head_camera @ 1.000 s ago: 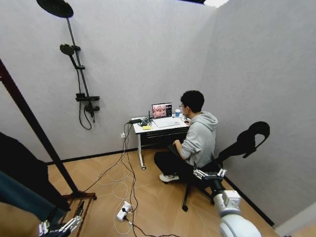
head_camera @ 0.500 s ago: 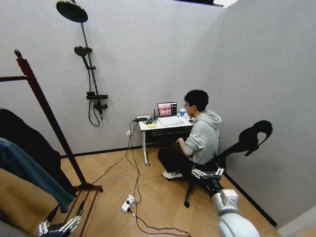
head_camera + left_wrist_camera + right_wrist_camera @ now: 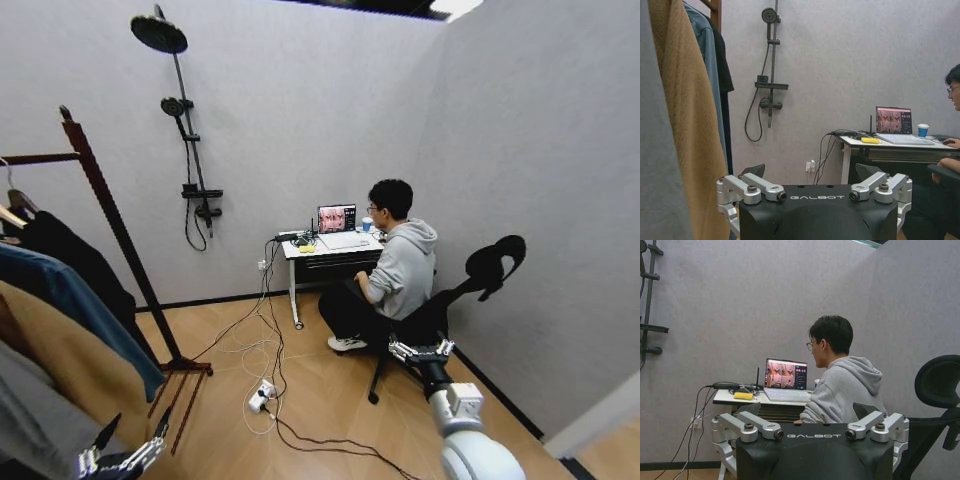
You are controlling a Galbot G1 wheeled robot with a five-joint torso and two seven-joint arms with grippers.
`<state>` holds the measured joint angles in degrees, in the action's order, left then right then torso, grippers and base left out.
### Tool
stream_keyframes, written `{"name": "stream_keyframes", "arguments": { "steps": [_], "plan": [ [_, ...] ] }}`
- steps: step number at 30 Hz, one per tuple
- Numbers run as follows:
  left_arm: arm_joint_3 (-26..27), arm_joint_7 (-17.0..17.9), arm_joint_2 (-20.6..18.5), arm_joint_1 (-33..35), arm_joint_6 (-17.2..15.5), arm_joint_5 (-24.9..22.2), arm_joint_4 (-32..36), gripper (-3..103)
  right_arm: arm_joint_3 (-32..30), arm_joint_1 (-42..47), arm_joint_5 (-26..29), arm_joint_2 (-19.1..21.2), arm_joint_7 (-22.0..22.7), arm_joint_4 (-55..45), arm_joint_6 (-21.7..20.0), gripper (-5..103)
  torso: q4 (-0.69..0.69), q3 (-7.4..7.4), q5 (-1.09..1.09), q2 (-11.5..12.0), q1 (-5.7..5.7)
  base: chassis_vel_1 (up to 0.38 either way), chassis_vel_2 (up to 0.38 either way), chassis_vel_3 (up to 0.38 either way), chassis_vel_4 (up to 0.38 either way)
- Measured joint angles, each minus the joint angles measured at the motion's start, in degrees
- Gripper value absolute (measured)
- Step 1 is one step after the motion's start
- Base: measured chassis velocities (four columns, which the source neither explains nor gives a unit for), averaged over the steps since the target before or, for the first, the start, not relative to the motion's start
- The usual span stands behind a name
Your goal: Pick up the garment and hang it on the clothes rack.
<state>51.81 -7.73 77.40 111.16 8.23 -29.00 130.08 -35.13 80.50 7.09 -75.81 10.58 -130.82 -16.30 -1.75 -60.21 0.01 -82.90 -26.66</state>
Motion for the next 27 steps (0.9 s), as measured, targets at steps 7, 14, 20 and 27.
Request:
{"name": "stream_keyframes", "arguments": {
  "steps": [7,14,20,27],
  "plan": [
    [0.00,0.00,0.00,0.00,0.00,0.00,0.00,100,0.66,-0.95,0.09,-0.02,-0.30,0.30,-0.02,100,0.00,0.00,-0.01,0.00,-0.01,0.169,-0.102,-0.095,0.167],
    [0.00,0.00,0.00,0.00,0.00,0.00,0.00,100,0.88,-1.45,0.17,0.23,-0.62,0.49,-0.22,100,0.00,0.00,-0.02,0.00,-0.01,0.168,-0.120,-0.127,0.171],
    [0.00,-0.01,0.00,0.00,0.00,0.00,0.00,100,0.96,-1.29,0.17,0.12,-0.76,0.58,-0.27,100,-0.01,0.00,0.01,0.00,-0.01,0.143,-0.139,-0.135,0.148],
    [0.00,0.00,0.00,0.00,0.00,0.00,0.00,100,0.96,-1.37,0.23,0.01,-1.18,1.00,-0.15,100,0.01,0.00,-0.01,0.00,-0.01,0.156,-0.110,-0.133,0.156]
  ]
}}
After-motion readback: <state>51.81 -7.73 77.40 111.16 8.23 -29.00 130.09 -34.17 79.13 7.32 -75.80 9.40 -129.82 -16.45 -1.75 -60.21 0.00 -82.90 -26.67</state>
